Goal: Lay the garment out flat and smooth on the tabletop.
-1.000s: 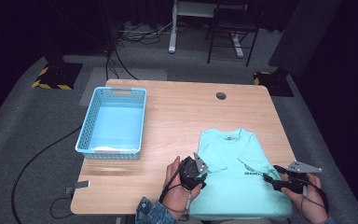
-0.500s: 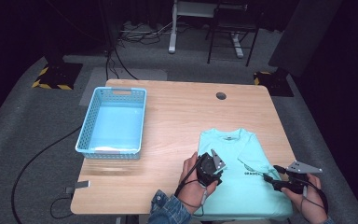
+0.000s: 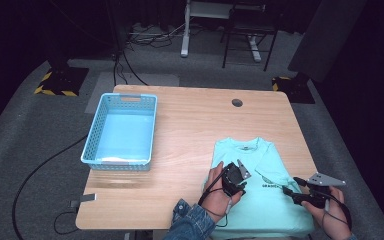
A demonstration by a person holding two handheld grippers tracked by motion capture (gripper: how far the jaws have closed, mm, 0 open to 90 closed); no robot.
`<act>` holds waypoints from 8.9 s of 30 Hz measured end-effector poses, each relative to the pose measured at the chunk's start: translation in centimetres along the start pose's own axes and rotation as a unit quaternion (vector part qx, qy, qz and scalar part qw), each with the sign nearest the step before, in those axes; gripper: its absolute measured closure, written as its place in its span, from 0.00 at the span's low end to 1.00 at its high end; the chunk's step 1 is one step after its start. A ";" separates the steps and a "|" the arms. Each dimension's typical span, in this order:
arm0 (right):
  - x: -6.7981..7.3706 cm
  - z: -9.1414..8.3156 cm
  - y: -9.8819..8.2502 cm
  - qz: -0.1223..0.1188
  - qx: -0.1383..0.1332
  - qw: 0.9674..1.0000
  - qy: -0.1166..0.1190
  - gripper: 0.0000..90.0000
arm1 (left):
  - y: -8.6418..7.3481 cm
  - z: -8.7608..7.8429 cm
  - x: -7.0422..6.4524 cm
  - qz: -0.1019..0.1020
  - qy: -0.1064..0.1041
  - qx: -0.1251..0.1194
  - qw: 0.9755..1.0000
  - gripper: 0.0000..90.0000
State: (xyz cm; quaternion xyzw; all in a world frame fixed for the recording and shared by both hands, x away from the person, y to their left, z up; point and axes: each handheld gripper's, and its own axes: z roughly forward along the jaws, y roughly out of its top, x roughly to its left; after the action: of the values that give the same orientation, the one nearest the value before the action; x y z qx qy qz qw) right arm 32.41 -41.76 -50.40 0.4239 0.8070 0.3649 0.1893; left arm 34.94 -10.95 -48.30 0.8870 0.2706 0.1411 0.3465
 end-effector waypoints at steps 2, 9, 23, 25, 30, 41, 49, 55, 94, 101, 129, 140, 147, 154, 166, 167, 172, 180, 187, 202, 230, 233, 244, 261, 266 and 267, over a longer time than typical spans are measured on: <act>0.0 0.0 0.0 0.000 0.000 1.000 0.000 0.37 | -0.1 0.4 0.0 0.007 0.005 0.005 1.000 0.61; 0.1 0.0 0.0 0.001 -0.001 1.000 -0.001 0.38 | -0.3 0.9 0.4 0.012 0.015 0.017 1.000 0.91; 0.1 -0.2 -0.1 -0.004 -0.004 1.000 0.006 0.43 | 0.3 -0.8 1.5 0.003 0.017 -0.010 1.000 0.98; 0.2 -0.3 0.0 -0.008 -0.004 1.000 0.005 0.43 | 0.4 -1.2 1.8 -0.001 0.020 -0.014 1.000 0.98; 0.3 -1.1 0.6 -0.009 -0.017 1.000 0.000 0.43 | 0.4 -2.5 2.8 -0.007 0.031 -0.026 0.999 0.98; 0.8 -0.2 3.1 -0.032 -0.025 0.999 0.014 0.45 | -2.5 -7.8 7.9 -0.080 0.126 -0.042 0.988 0.98; 1.9 1.9 5.2 -0.058 -0.016 0.998 0.035 0.45 | -8.8 -11.6 10.9 -0.215 0.192 -0.073 0.955 0.70; 2.6 3.4 6.1 -0.068 -0.006 0.997 0.046 0.45 | -8.2 -10.4 8.9 -0.188 0.150 -0.070 0.968 0.68; -4.5 -2.7 7.3 -0.002 -0.079 0.987 -0.136 0.58 | -7.0 -7.1 4.7 -0.139 0.076 -0.048 0.986 0.62; -1.8 -1.2 5.7 -0.024 -0.049 0.998 -0.037 0.54 | -6.1 -5.8 3.2 -0.113 0.038 -0.044 0.992 0.56; 0.0 3.6 3.8 -0.041 0.018 0.998 0.043 0.46 | -6.6 -3.3 6.3 -0.107 0.032 -0.025 0.993 0.61; 0.6 2.7 4.2 -0.043 -0.008 0.997 0.056 0.40 | -6.0 -5.1 4.8 -0.084 0.027 -0.039 0.995 0.52; 1.4 0.7 1.9 -0.064 0.025 0.995 0.069 0.39 | -6.4 -4.5 2.0 -0.060 0.009 -0.016 0.998 0.50; 1.1 1.6 1.8 -0.060 0.018 0.996 0.065 0.37 | -6.8 -3.5 2.9 -0.060 0.013 -0.027 0.998 0.49; 1.1 4.8 4.4 -0.057 0.011 0.997 0.060 0.32 | -6.2 -2.5 6.7 -0.067 0.019 -0.029 0.997 0.45; 1.0 5.0 4.6 -0.056 0.008 0.997 0.059 0.32 | -6.2 -2.5 7.1 -0.067 0.021 -0.028 0.997 0.45; 0.4 6.1 5.4 -0.052 0.003 0.997 0.055 0.32 | -6.0 -2.2 8.6 -0.073 0.025 -0.029 0.997 0.44; -0.1 7.4 6.6 -0.048 0.003 0.998 0.048 0.32 | -5.9 -1.9 10.4 -0.077 0.030 -0.029 0.996 0.44; -0.6 8.0 7.1 -0.043 0.003 0.998 0.043 0.32 | -5.5 -1.4 12.2 -0.078 0.029 -0.030 0.996 0.44; -2.5 10.0 9.0 -0.025 0.003 0.999 0.028 0.32 | -4.2 0.0 14.9 -0.079 0.029 -0.029 0.996 0.44; -1.0 5.2 7.9 -0.055 0.011 0.997 0.043 0.22 | -5.9 -6.5 10.1 -0.035 0.053 -0.060 0.996 0.41; -1.0 4.6 8.1 -0.060 0.009 0.997 0.045 0.22 | -6.2 -7.2 10.0 -0.037 0.057 -0.060 0.996 0.40; -0.8 3.0 8.6 -0.070 -0.001 0.996 0.050 0.20 | -7.4 -9.1 9.8 -0.047 0.072 -0.061 0.994 0.34; -0.3 0.0 8.9 -0.085 -0.008 0.994 0.070 0.18 | -8.6 -12.1 9.9 -0.066 0.105 -0.065 0.990 0.18; -0.6 -0.7 8.7 -0.081 -0.009 0.994 0.068 0.18 | -9.3 -12.9 10.0 -0.067 0.110 -0.065 0.990 0.18; -0.7 -0.9 8.6 -0.082 -0.009 0.994 0.067 0.18 | -9.4 -13.0 10.0 -0.068 0.110 -0.064 0.990 0.18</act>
State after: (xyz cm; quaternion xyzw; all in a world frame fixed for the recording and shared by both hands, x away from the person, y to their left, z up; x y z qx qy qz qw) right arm 37.01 -39.48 -43.36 0.3292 0.8464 0.3835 0.1680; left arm 33.77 7.61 -44.78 0.8216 0.3570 0.2310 0.3798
